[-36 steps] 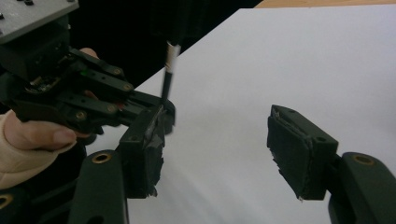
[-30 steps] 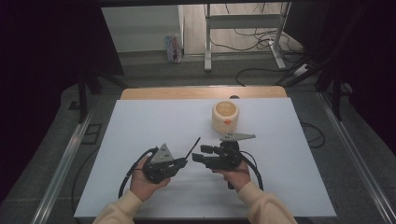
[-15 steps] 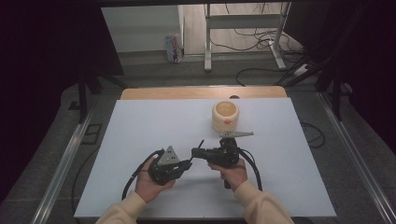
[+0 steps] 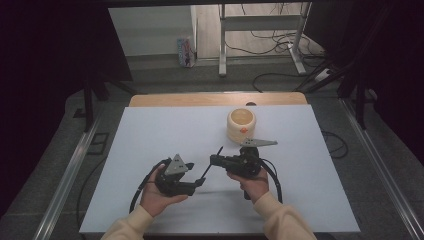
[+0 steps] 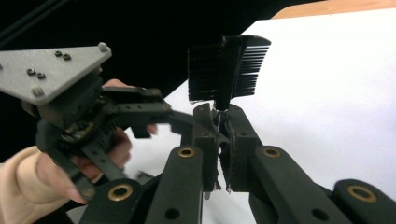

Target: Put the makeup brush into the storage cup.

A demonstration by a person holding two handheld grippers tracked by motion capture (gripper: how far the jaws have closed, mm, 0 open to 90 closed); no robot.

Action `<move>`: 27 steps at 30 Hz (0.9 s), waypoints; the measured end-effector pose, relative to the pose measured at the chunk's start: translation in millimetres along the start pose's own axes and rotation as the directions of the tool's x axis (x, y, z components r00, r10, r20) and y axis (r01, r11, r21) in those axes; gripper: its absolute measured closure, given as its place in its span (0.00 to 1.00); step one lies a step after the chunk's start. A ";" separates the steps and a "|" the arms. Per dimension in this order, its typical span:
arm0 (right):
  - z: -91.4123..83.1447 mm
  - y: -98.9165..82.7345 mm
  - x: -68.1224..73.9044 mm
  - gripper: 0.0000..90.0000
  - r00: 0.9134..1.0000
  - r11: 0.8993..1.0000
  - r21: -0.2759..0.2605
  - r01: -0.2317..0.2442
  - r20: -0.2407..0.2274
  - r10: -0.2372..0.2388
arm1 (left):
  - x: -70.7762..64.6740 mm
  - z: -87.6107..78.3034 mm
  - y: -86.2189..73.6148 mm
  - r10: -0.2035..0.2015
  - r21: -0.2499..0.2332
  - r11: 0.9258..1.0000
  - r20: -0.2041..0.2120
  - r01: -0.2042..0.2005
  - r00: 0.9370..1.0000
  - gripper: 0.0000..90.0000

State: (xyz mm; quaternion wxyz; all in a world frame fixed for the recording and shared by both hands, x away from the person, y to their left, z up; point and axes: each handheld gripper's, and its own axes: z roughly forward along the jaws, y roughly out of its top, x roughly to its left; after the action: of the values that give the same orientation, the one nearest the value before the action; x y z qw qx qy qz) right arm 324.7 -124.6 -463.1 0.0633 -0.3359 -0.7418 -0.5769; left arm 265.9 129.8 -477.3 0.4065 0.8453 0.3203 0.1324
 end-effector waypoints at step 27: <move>-27.4 6.4 -4.2 0.95 0.993 0.997 -0.025 0.077 0.093 -0.074 | 41.3 -64.7 -56.0 -0.180 0.061 0.980 -0.149 0.190 0.972 0.17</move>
State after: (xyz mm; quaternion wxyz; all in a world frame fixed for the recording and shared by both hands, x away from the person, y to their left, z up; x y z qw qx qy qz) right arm 323.5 -150.3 -450.9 0.0025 -0.3346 -0.7479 -0.5733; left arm 241.7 221.6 -481.0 0.3613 0.8148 0.4306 0.1420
